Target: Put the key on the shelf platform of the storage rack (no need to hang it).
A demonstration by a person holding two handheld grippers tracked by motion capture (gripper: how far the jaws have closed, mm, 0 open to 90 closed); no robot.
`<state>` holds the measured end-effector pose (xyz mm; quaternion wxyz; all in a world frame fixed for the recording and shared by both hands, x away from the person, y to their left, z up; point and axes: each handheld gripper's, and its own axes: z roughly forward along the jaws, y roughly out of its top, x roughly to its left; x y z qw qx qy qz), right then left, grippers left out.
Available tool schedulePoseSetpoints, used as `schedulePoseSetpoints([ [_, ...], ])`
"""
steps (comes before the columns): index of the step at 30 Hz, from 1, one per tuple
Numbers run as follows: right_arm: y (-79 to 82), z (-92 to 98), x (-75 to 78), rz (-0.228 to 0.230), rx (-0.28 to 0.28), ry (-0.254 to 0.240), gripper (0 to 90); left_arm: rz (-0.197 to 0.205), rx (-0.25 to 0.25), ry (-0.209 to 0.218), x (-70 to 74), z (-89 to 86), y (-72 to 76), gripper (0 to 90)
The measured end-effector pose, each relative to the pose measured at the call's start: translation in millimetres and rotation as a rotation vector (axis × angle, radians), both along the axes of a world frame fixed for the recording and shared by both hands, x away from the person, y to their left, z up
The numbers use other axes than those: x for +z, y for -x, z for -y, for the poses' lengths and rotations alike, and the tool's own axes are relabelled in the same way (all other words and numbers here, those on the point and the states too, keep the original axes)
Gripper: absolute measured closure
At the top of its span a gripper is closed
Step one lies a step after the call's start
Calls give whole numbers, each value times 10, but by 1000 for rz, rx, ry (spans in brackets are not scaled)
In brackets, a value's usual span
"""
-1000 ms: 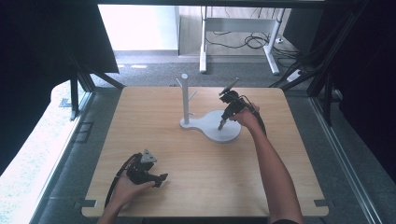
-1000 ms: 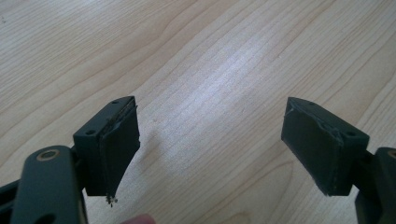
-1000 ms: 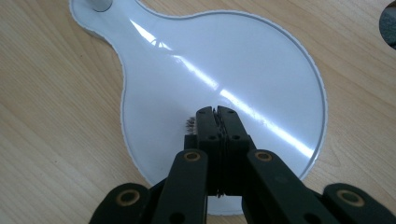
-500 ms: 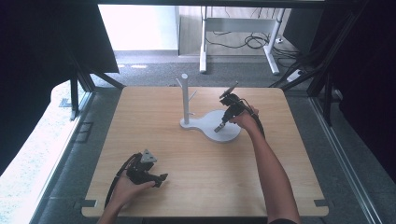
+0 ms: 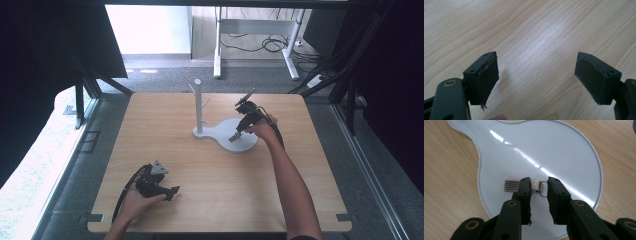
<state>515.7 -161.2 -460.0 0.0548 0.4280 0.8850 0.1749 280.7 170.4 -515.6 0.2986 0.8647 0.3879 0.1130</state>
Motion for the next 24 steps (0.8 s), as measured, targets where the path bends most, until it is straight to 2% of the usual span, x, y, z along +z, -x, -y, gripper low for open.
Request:
schedulePoseSetpoints([
  [6,65,42,114,46,-6,-15,595,0,-4,-3,-1,7,-2,196],
  [12,187,117,222,70,6,-42,554,-5,3,-3,-6,-14,7,196],
  [16,292,176,283,87,23,-83,535,1,7,-1,10,-19,18,196],
  [24,476,257,300,103,59,-112,499,7,13,2,34,-18,18,196],
])
